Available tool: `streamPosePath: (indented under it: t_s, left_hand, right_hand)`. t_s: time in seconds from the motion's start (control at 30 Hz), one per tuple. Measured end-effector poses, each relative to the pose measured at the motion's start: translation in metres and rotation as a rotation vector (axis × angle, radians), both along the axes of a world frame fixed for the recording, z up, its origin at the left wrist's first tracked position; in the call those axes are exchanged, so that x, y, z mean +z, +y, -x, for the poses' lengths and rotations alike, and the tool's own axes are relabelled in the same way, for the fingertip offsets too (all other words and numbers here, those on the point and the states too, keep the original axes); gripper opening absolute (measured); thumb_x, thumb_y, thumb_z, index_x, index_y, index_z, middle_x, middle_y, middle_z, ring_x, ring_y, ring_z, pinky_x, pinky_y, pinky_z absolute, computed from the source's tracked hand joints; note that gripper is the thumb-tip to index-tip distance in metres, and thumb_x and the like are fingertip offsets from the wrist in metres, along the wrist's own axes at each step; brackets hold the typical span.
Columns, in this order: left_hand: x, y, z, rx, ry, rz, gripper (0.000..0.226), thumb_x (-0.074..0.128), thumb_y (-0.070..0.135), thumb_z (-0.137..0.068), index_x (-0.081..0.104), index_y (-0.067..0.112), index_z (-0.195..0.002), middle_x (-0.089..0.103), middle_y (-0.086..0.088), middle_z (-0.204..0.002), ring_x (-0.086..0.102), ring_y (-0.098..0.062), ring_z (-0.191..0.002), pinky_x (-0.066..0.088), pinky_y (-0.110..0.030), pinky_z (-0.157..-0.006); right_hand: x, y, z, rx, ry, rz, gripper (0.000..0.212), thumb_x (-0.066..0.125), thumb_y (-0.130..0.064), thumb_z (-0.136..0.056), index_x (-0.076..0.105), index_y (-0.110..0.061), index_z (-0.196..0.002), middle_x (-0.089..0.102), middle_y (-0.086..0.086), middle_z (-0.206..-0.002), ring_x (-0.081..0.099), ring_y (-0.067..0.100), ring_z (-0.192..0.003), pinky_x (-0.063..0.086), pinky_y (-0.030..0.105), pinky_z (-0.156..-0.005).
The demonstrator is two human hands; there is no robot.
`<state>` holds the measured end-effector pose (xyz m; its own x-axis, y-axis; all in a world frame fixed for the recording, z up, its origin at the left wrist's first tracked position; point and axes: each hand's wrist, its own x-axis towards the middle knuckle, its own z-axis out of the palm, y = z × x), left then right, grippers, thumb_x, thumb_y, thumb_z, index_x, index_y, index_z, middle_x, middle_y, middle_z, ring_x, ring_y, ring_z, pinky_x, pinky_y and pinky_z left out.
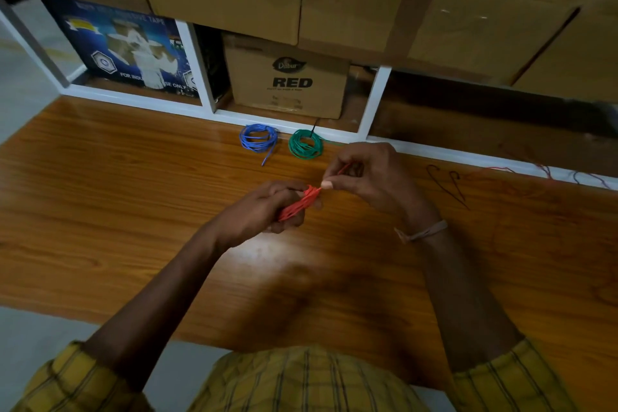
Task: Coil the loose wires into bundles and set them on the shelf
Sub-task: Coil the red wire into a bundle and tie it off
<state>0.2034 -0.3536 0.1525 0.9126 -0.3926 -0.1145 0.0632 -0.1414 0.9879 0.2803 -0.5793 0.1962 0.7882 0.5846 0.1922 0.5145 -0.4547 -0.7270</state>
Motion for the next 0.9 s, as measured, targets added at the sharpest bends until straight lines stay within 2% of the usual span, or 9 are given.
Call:
streamPosePath:
  t_s: [0.07,0.17,0.3,0.4,0.5,0.57,0.63,0.77,0.9]
  left_hand:
    - [0.002,0.003,-0.002,0.027,0.005,0.088,0.044,0.029,0.009,-0.108,0.071,-0.004,-0.116,0.042,-0.008,-0.063,0.027,-0.018,-0.052,0.022,-0.034,-0.050]
    - [-0.001,0.004,-0.007,0.080,0.034,0.260,0.047,0.030,0.013,-0.105,0.075,0.001,-0.104,0.027,-0.006,-0.060,0.020,-0.016,-0.049,0.019,-0.031,-0.046]
    - [-0.006,0.002,-0.014,0.158,0.097,0.422,0.050,0.032,0.024,-0.106,0.076,0.007,-0.089,0.024,0.003,-0.058,0.021,-0.011,-0.046,0.024,-0.025,-0.045]
    - [-0.009,0.000,-0.015,0.268,0.075,0.424,0.048,0.044,0.037,-0.111,0.071,0.010,-0.082,0.024,0.002,-0.055,0.021,-0.013,-0.045,0.023,-0.025,-0.045]
    - [-0.015,-0.004,-0.018,0.359,0.014,0.438,0.032,0.058,0.029,-0.106,0.060,0.012,-0.079,0.030,0.004,-0.053,0.023,-0.010,-0.041,0.024,-0.019,-0.041]
    - [-0.021,-0.006,-0.021,0.412,0.026,0.443,0.025,0.061,0.026,-0.105,0.055,0.006,-0.091,0.032,0.001,-0.054,0.024,-0.010,-0.040,0.024,-0.018,-0.039]
    - [-0.027,-0.009,-0.023,0.431,0.061,0.461,0.024,0.058,0.022,-0.107,0.052,0.008,-0.089,0.031,0.000,-0.055,0.024,-0.010,-0.040,0.023,-0.017,-0.039]
    - [-0.032,-0.019,-0.028,0.439,0.162,0.535,0.032,0.053,0.023,-0.110,0.045,0.019,-0.080,0.027,0.001,-0.058,0.021,-0.007,-0.041,0.017,-0.017,-0.039]
    - [-0.030,-0.035,-0.036,0.429,0.227,0.559,0.035,0.054,0.024,-0.110,0.044,0.022,-0.077,0.029,0.004,-0.056,0.021,-0.004,-0.039,0.015,-0.016,-0.037]
  right_hand:
    - [-0.009,0.001,0.002,-0.032,0.032,-0.136,0.013,0.088,-0.021,-0.078,0.077,-0.016,-0.083,0.067,-0.005,-0.084,0.059,0.018,-0.077,0.047,0.034,-0.065]
    - [-0.022,0.007,0.010,-0.100,0.092,-0.318,0.016,0.088,-0.019,-0.079,0.075,-0.010,-0.084,0.064,-0.002,-0.088,0.060,0.016,-0.080,0.050,0.035,-0.068]
    - [-0.034,0.019,0.017,-0.184,0.094,-0.417,0.013,0.083,-0.018,-0.085,0.073,-0.009,-0.086,0.064,0.007,-0.095,0.063,0.024,-0.089,0.052,0.043,-0.075]
    - [-0.044,0.032,0.023,-0.268,0.092,-0.462,0.009,0.081,-0.017,-0.087,0.073,-0.014,-0.089,0.062,0.005,-0.106,0.064,0.021,-0.103,0.054,0.037,-0.080]
    - [-0.056,0.042,0.030,-0.358,0.087,-0.459,0.006,0.079,-0.022,-0.089,0.073,-0.023,-0.093,0.062,-0.002,-0.118,0.061,0.014,-0.117,0.055,0.042,-0.092]
    - [-0.061,0.045,0.034,-0.388,0.124,-0.471,0.004,0.075,-0.022,-0.093,0.072,-0.021,-0.096,0.067,-0.003,-0.114,0.064,0.015,-0.113,0.056,0.049,-0.094]
    - [-0.064,0.048,0.039,-0.412,0.162,-0.482,0.005,0.071,-0.021,-0.096,0.070,-0.016,-0.095,0.072,0.000,-0.103,0.069,0.019,-0.103,0.056,0.055,-0.090]
    - [-0.064,0.046,0.055,-0.429,0.081,-0.423,0.008,0.066,-0.019,-0.100,0.070,-0.015,-0.106,0.073,-0.003,-0.100,0.071,0.017,-0.097,0.060,0.047,-0.082]
    - [-0.070,0.031,0.061,-0.457,0.041,-0.410,0.023,0.071,-0.019,-0.097,0.070,-0.016,-0.120,0.074,-0.007,-0.110,0.072,0.011,-0.104,0.062,0.038,-0.086]
